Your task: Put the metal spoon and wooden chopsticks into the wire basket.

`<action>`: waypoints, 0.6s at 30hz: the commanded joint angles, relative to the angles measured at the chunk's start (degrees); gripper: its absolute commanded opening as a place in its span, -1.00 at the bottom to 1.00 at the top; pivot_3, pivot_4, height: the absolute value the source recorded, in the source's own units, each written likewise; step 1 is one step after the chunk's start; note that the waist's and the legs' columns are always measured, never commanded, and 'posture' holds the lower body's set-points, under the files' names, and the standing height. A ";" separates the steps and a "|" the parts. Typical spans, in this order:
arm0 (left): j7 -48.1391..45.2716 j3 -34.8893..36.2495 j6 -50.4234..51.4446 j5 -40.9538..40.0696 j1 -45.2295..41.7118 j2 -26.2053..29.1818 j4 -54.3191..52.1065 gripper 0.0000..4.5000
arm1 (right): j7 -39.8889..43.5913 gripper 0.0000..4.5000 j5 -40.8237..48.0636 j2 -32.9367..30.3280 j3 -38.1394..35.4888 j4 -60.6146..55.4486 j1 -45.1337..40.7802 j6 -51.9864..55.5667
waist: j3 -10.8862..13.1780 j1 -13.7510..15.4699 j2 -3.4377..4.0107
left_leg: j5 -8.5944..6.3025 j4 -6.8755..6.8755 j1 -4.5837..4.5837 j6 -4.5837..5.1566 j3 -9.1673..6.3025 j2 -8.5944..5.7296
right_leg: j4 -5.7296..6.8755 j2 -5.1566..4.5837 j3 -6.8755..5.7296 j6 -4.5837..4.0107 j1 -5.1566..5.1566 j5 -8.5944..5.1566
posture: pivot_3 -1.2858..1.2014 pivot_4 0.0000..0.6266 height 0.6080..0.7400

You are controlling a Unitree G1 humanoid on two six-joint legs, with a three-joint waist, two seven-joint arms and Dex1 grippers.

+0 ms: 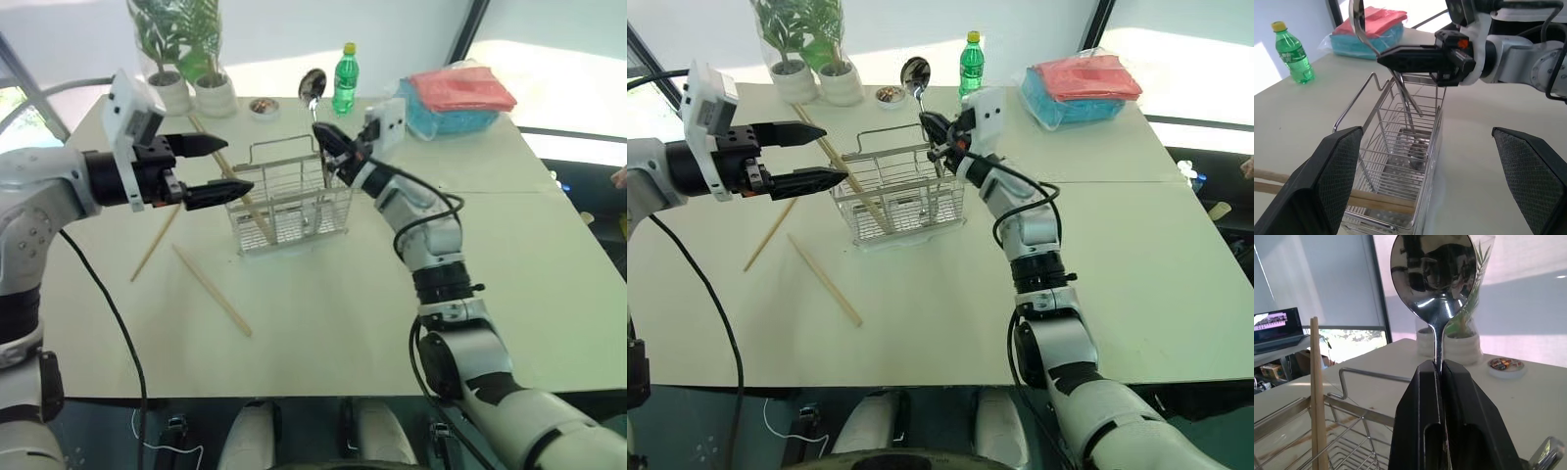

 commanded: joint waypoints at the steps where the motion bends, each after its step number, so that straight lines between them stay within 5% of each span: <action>1: -0.10 1.34 -0.76 -0.15 -1.65 0.59 -0.34 1.00 | -1.52 -0.13 -0.78 0.25 -0.13 -1.49 0.08 -1.12 | 0.00 0.00 0.00 | 0.00 0.01 0.00 0.00 0.00 0.00 | 0.00 0.00 0.00 0.00 0.00 0.00 | 0.03 -0.52 0.65; 4: -0.21 1.00 -1.30 0.39 -1.76 0.38 0.34 1.00 | -1.94 0.50 -0.26 -0.48 -0.50 -4.08 0.14 0.27 | 0.00 0.01 0.00 | 0.00 0.00 0.02 0.00 -0.01 0.00 | 0.00 0.00 0.00 0.00 0.01 0.00 | 0.03 -0.52 0.65; 10: 0.02 0.82 -1.86 0.91 -1.95 -0.08 1.36 1.00 | -0.50 0.50 4.22 -4.68 -3.36 -10.52 -3.64 6.88 | 0.02 0.18 0.02 | 0.00 0.01 0.01 0.00 -0.01 0.00 | -0.01 0.00 0.00 0.00 0.02 0.00 | 0.03 -0.52 0.65; 18: 1.33 2.88 -1.89 1.41 -0.70 0.16 1.90 1.00 | 7.28 0.50 22.91 -16.87 -10.04 -21.29 -13.69 28.68 | 0.01 0.20 -0.01 | 0.00 -0.08 -0.01 0.00 -0.01 0.01 | -0.03 0.00 -0.01 -0.01 -0.02 0.00 | 0.03 -0.52 0.65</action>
